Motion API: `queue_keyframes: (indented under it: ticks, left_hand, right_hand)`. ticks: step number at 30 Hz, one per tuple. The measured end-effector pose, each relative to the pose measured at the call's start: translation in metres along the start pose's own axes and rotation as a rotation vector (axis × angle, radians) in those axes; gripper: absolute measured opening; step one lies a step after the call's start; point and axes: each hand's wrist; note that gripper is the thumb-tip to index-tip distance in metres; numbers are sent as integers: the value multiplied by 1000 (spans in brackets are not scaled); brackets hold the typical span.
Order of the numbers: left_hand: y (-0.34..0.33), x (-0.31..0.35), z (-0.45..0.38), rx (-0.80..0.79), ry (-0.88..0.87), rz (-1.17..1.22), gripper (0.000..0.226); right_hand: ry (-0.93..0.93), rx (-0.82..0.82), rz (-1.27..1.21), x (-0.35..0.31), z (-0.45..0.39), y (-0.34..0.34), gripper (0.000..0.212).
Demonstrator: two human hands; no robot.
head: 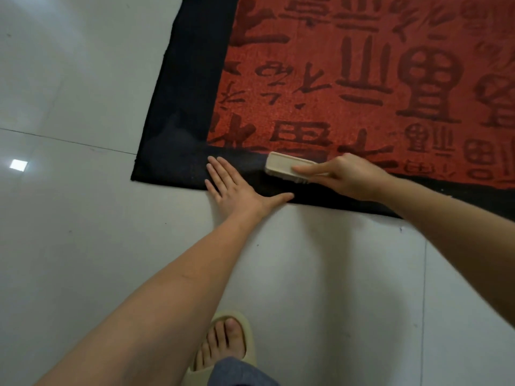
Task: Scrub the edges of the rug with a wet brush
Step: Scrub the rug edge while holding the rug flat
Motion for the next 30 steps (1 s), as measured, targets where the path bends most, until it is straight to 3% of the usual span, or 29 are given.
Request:
queue_keyframes:
  ticks: [2, 7, 11, 13, 16, 19, 25, 30]
  left_hand:
    - [-1, 1, 2, 0, 9, -12, 165]
    - [1, 3, -1, -19, 40, 8, 167]
    - [-1, 1, -3, -8, 25, 36, 165]
    - [1, -4, -4, 43, 20, 63, 161]
    - [5, -17, -7, 128, 92, 62, 162]
    - [5, -23, -6, 68, 204, 62, 164]
    - [7, -21, -5, 15, 209, 78, 169]
    - [10, -19, -7, -12, 223, 45, 160]
  right_hand:
    - [-33, -2, 11, 0, 14, 3, 41]
    - [18, 44, -31, -60, -46, -25, 36]
    - [6, 18, -33, -18, -10, -10, 38]
    - [-16, 8, 2, -10, 4, -1, 40]
    - [8, 18, 61, -50, -38, -11, 36]
    - [83, -3, 19, -89, -69, -30, 35]
    - [-48, -73, 36, -22, 7, 24, 42]
    - [24, -59, 73, -91, -69, -33, 37]
Point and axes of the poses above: each hand's wrist, its own z-axis away from the middle knuckle, its own y-axis out of the back of the hand, x = y × z, and after that the axes turned 5 degrees about -y, right-handed
